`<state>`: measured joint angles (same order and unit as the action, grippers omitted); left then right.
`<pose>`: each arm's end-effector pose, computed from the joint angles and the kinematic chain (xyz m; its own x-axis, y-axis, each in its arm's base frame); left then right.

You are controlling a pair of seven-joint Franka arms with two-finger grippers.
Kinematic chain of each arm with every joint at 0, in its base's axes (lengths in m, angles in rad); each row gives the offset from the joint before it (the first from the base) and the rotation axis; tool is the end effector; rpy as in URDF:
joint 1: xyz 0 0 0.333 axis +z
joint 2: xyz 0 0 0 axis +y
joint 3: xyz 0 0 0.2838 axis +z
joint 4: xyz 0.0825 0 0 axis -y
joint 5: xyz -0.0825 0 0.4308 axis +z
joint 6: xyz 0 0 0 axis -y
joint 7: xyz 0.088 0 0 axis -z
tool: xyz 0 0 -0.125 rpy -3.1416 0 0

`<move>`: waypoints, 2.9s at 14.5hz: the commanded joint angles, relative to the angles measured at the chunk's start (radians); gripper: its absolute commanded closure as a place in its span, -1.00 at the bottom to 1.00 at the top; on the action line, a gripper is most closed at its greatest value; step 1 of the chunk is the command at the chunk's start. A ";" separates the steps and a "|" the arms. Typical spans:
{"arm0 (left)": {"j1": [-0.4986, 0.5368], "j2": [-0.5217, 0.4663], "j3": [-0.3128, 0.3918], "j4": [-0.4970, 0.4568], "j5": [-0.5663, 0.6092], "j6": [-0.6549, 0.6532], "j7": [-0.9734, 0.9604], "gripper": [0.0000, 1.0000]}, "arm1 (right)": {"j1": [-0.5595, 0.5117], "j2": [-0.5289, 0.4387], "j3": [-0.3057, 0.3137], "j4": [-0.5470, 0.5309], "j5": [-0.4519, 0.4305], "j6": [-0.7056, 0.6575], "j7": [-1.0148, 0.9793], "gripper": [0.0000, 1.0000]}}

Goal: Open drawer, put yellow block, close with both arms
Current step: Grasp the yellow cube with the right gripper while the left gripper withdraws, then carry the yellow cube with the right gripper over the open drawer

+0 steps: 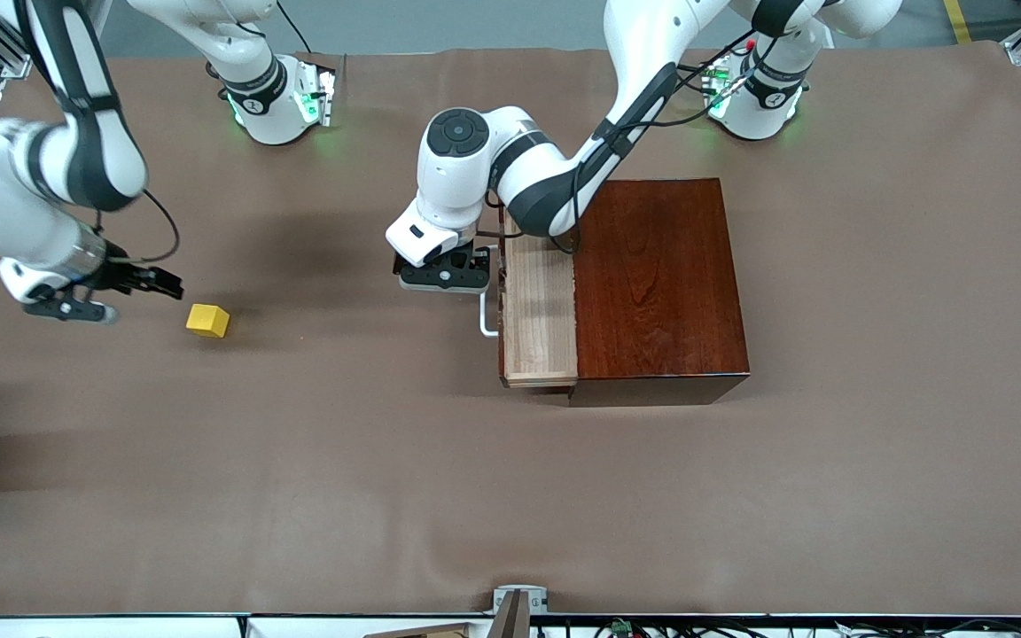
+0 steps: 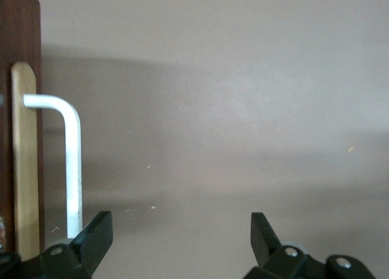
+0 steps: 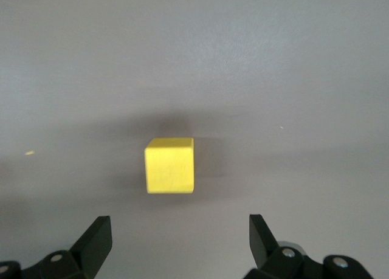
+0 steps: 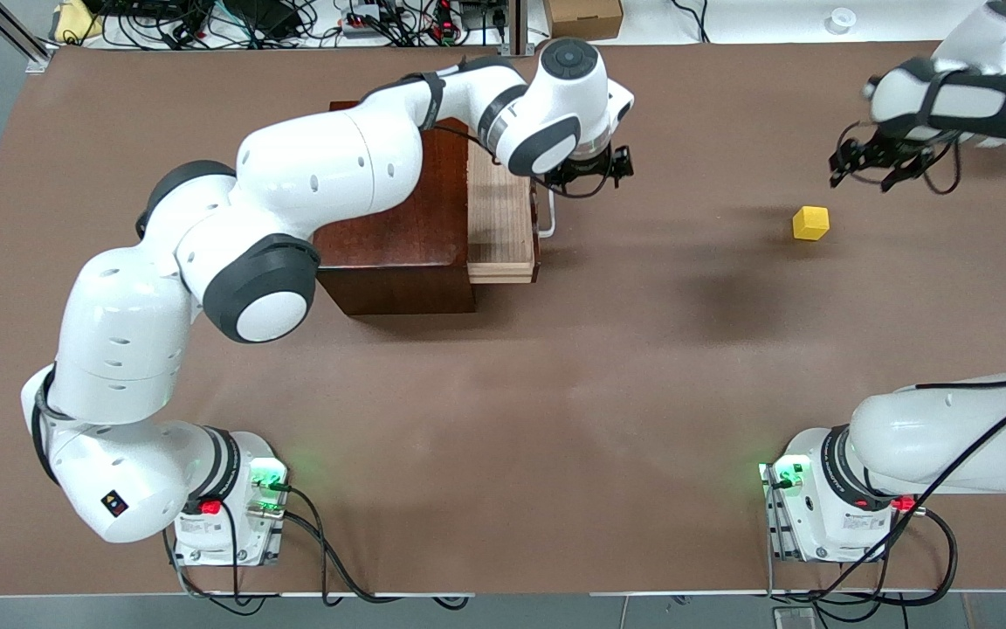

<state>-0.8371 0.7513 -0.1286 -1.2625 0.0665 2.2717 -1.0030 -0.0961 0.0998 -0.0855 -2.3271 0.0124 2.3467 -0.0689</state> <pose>0.4732 -0.6399 0.2789 0.9913 0.0607 0.1170 0.0318 -0.9716 0.2344 0.5239 -0.0967 0.2044 0.9895 -0.1208 -0.0795 -0.1216 -0.9926 -0.0051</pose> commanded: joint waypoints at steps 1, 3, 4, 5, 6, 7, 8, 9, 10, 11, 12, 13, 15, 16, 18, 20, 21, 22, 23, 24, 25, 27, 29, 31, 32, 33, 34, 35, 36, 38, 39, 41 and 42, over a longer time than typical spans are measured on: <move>0.048 -0.032 0.001 0.038 -0.020 -0.011 -0.023 -1.00 | -0.013 0.115 0.015 0.011 0.003 0.100 0.017 -1.00; 0.105 -0.090 0.007 0.034 -0.027 -0.021 -0.028 -1.00 | -0.007 0.171 0.016 0.012 0.050 0.164 0.018 -1.00; 0.146 -0.113 0.007 0.031 -0.031 -0.032 -0.026 -1.00 | -0.004 0.204 0.016 0.014 0.064 0.193 0.018 -1.00; 0.182 -0.134 0.009 0.029 -0.031 -0.059 -0.026 -1.00 | -0.001 0.228 0.018 0.017 0.078 0.216 0.018 -1.00; 0.220 -0.151 0.012 0.026 -0.024 -0.093 -0.026 -1.00 | 0.012 0.244 0.018 0.017 0.093 0.238 0.018 -1.00; 0.272 -0.176 0.012 0.020 -0.019 -0.136 -0.017 -1.00 | 0.022 0.253 0.018 0.018 0.101 0.246 0.018 -1.00; 0.336 -0.193 0.010 0.018 -0.014 -0.176 -0.011 -1.00 | 0.025 0.258 0.018 0.018 0.101 0.249 0.018 -1.00; 0.393 -0.204 0.007 0.018 -0.014 -0.198 0.009 -1.00 | 0.024 0.259 0.018 0.018 0.101 0.247 0.017 -1.00; 0.441 -0.217 0.006 0.012 -0.016 -0.225 0.039 -1.00 | 0.024 0.258 0.018 0.018 0.101 0.238 0.012 -0.65; 0.490 -0.236 0.006 0.009 -0.016 -0.254 0.084 -1.00 | 0.024 0.258 0.018 0.018 0.101 0.235 0.011 -0.26; 0.541 -0.251 0.004 0.008 -0.016 -0.279 0.131 -1.00 | 0.024 0.256 0.018 0.020 0.101 0.232 0.009 0.16; 0.593 -0.268 0.001 0.003 -0.020 -0.305 0.185 -1.00 | 0.022 0.247 0.016 0.023 0.101 0.211 0.008 0.39; 0.674 -0.306 0.000 -0.009 -0.028 -0.371 0.291 -1.00 | 0.016 0.213 0.016 0.054 0.101 0.130 0.006 0.47; 0.705 -0.322 0.000 -0.018 -0.028 -0.395 0.337 -1.00 | 0.015 0.184 0.013 0.080 0.100 0.064 0.003 0.47; 0.743 -0.387 0.000 -0.078 -0.030 -0.438 0.465 -1.00 | 0.016 0.117 0.012 0.156 0.095 -0.109 0.001 0.47; 0.771 -0.464 -0.002 -0.156 -0.031 -0.440 0.527 -1.00 | 0.018 0.071 0.012 0.288 0.087 -0.302 0.003 0.47; 0.771 -0.502 -0.002 -0.199 -0.031 -0.440 0.561 -1.00 | 0.019 0.055 0.012 0.364 0.080 -0.401 0.001 0.47; 0.779 -0.541 0.000 -0.242 -0.031 -0.440 0.598 -1.00 | 0.024 0.047 0.013 0.438 0.069 -0.485 0.001 0.47; 0.789 -0.582 0.000 -0.283 -0.031 -0.442 0.645 -1.00 | 0.029 0.044 0.019 0.518 0.060 -0.566 0.003 0.50; 0.799 -0.622 0.000 -0.325 -0.031 -0.445 0.706 -1.00 | 0.039 0.044 0.027 0.596 0.060 -0.643 0.003 0.54; 0.811 -0.653 0.000 -0.354 -0.031 -0.464 0.778 -1.00 | 0.062 0.046 0.029 0.664 0.060 -0.699 0.009 0.59; 0.820 -0.679 0.006 -0.354 -0.031 -0.559 0.922 -1.00 | 0.146 0.049 0.029 0.742 0.060 -0.736 0.052 0.67; 0.845 -0.704 0.003 -0.351 -0.031 -0.600 0.995 -1.00 | 0.253 0.058 0.030 0.790 0.064 -0.736 0.203 0.67; 0.846 -0.722 0.000 -0.341 -0.031 -0.645 0.998 -1.00 | 0.385 0.089 0.030 0.833 0.070 -0.730 0.399 0.70; 0.845 -0.722 -0.003 -0.324 -0.033 -0.668 0.998 -1.00 | 0.453 0.122 0.030 0.868 0.069 -0.727 0.516 0.71; 0.840 -0.722 -0.005 -0.299 -0.033 -0.698 0.997 -1.00 | 0.511 0.162 0.030 0.920 0.072 -0.725 0.593 0.71; 0.840 -0.725 -0.006 -0.278 -0.037 -0.749 0.998 -1.00 | 0.580 0.210 0.030 0.983 0.070 -0.725 0.641 0.71; 0.845 -0.736 -0.005 -0.265 -0.071 -0.794 0.998 -1.00 | 0.640 0.257 0.029 1.041 0.070 -0.722 0.684 0.72; 0.848 -0.737 0.006 -0.261 -0.112 -0.804 0.998 -1.00 | 0.679 0.306 0.030 1.104 0.076 -0.719 0.737 0.74; 0.846 -0.734 0.004 -0.233 -0.113 -0.801 0.995 -1.00 | 0.758 0.409 0.030 1.192 0.081 -0.675 0.802 0.74; 0.840 -0.731 0.001 -0.212 -0.111 -0.796 0.994 -1.00 | 0.792 0.447 0.030 1.197 0.081 -0.615 0.830 0.75; 0.833 -0.724 -0.005 -0.198 -0.111 -0.794 0.991 -1.00 | 0.840 0.509 0.030 1.197 0.081 -0.514 0.850 0.78; 0.836 -0.724 -0.008 -0.198 -0.109 -0.794 0.992 -1.00 | 0.857 0.536 0.030 1.195 0.081 -0.476 0.853 0.79</move>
<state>-0.0036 0.0184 -0.1299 -1.4865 -0.0267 1.4922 -0.0234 0.7315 0.5547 -0.0408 -1.1993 0.0920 1.8342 0.7661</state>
